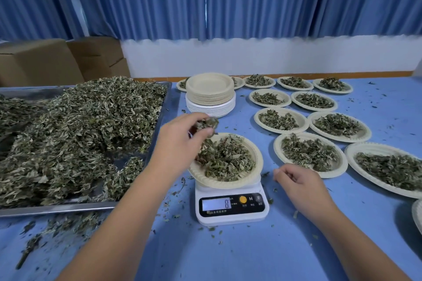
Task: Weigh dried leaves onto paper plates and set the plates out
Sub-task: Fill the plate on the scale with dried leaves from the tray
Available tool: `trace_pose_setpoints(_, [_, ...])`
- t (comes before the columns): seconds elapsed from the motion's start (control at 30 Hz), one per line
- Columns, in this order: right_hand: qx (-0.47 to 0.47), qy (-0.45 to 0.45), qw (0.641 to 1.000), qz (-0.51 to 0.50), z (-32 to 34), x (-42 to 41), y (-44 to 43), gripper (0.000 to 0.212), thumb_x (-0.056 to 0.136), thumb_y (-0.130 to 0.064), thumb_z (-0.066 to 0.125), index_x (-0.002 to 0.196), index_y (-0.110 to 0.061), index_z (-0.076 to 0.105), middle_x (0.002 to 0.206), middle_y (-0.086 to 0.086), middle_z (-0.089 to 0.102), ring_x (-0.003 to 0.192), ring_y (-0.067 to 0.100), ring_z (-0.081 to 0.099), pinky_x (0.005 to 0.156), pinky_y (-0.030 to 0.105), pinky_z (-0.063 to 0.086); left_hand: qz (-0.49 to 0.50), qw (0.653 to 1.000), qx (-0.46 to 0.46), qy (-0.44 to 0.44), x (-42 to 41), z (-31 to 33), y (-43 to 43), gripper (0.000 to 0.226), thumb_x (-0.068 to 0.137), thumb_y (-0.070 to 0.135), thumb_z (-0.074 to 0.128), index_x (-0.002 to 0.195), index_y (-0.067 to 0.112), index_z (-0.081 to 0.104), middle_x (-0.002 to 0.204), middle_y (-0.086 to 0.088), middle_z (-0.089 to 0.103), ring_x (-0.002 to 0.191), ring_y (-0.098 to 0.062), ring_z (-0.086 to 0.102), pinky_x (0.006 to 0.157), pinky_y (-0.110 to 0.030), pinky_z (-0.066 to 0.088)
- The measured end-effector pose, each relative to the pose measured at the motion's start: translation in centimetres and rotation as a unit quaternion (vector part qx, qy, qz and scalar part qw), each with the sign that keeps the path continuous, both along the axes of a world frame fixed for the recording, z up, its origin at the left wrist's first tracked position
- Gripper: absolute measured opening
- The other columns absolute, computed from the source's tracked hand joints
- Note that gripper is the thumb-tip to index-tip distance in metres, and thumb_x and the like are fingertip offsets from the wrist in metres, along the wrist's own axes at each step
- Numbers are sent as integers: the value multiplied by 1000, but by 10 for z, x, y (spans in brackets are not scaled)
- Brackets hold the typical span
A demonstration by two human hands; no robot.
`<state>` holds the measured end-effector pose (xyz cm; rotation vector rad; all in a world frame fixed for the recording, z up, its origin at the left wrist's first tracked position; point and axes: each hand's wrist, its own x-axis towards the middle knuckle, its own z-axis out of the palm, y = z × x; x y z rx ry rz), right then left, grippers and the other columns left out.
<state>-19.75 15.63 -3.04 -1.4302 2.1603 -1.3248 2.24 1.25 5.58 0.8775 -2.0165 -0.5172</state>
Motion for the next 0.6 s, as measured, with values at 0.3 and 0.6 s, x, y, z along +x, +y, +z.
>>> trace_pose_setpoints(0.3, [2,7,1000,-11,2,0,1,30,93,-20,58,66,-7,59,44,-7,37,41,6,34,42,13,29,114,968,111,193,66,-11,-34,21,87,30,70,99,46,63,78,32,66,70,15,61,62,-10,47])
trace_pose_setpoints(0.6, [8,8,1000,-8,5,2,2,32,94,-22,58,65,-10,60,44,-5,38,39,5,33,39,12,30,220,961,120,118,104,-38,-49,24,89,37,66,111,41,57,74,0,64,59,-14,56,50,-26,43])
